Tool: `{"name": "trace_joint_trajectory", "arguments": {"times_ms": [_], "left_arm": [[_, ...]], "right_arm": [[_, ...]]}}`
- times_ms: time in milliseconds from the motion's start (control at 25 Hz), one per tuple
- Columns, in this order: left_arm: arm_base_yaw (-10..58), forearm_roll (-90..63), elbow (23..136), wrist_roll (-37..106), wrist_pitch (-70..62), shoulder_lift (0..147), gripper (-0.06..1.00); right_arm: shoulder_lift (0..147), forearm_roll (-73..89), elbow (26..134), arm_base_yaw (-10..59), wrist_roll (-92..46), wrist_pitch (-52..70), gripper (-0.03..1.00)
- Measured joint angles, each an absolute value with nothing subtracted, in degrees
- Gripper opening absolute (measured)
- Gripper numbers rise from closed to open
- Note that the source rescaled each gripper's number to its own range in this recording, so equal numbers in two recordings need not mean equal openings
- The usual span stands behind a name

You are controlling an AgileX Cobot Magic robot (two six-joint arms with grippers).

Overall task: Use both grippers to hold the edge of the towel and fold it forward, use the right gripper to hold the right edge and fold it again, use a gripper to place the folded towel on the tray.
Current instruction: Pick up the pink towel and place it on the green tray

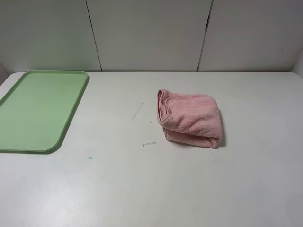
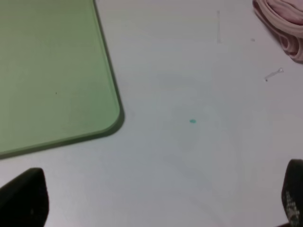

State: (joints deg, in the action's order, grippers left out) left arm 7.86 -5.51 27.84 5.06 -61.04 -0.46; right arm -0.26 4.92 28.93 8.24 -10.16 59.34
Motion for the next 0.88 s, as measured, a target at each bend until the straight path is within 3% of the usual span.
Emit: {"name": "trace_joint_trajectory", "arguments": {"times_ms": [880], "left_arm": [[7.86, -5.51, 27.84, 5.0, -61.04, -0.46, 0.99]], "right_arm": [[-0.26, 4.92, 28.93, 8.24, -10.16, 59.34, 1.0]]}}
